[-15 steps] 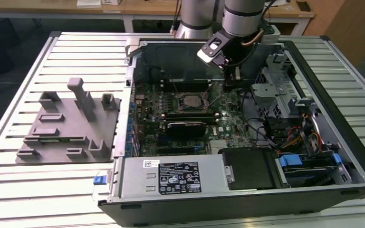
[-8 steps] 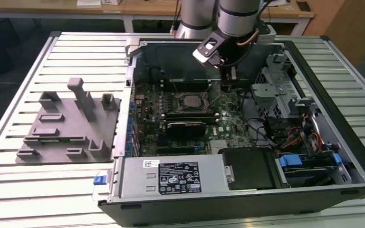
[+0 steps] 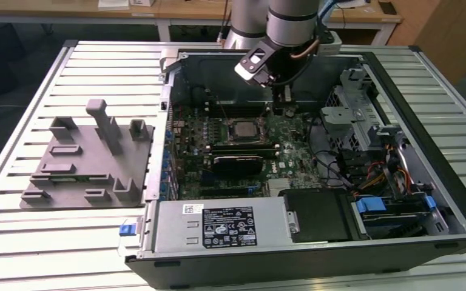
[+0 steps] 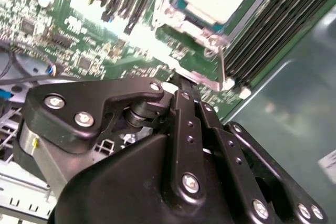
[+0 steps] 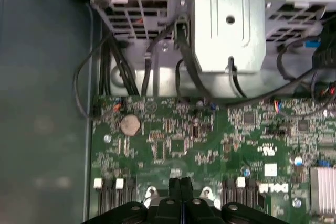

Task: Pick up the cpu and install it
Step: 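Close the cpu cover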

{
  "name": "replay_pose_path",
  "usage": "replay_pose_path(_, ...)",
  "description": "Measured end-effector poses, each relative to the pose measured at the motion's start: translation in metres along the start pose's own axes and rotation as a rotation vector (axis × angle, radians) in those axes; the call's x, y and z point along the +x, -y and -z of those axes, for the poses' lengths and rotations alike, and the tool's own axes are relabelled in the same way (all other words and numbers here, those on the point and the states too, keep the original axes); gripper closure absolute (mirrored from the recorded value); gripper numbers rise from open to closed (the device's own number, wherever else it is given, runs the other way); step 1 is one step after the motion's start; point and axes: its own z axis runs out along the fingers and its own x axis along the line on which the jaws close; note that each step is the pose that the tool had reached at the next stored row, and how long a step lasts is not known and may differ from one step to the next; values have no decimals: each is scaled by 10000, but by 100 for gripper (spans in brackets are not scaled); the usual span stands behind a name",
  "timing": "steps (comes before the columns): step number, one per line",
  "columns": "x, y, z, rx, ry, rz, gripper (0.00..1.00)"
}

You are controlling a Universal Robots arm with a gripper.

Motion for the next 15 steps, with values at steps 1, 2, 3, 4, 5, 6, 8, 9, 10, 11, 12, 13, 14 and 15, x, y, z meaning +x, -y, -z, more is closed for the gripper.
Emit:
replay_pose_path(1,0,31,2,-7,-30,-2,89)
replay_pose_path(2,0,60,4,-12,-64,-6,89)
replay_pose_path(3,-1,88,6,-17,-97,-8,89)
replay_pose_path(4,-1,112,7,-21,-131,-10,89)
replay_pose_path(5,-1,133,9,-23,-161,-12,89)
replay_pose_path(6,-1,150,10,-24,-191,-16,89)
replay_pose_path(8,-1,166,11,-23,-233,-19,89)
replay_pose_path(9,-1,166,11,-24,-237,-18,89)
replay_pose_path(10,-1,166,11,-24,-238,-17,89)
replay_pose_path(11,-1,166,11,-24,-238,-17,89)
replay_pose_path(12,-1,166,11,-23,-237,-18,89)
replay_pose_path(13,-1,166,11,-23,-238,-18,89)
replay_pose_path(14,-1,166,11,-23,-238,-18,89)
replay_pose_path(15,-1,166,10,7,-239,-18,89)
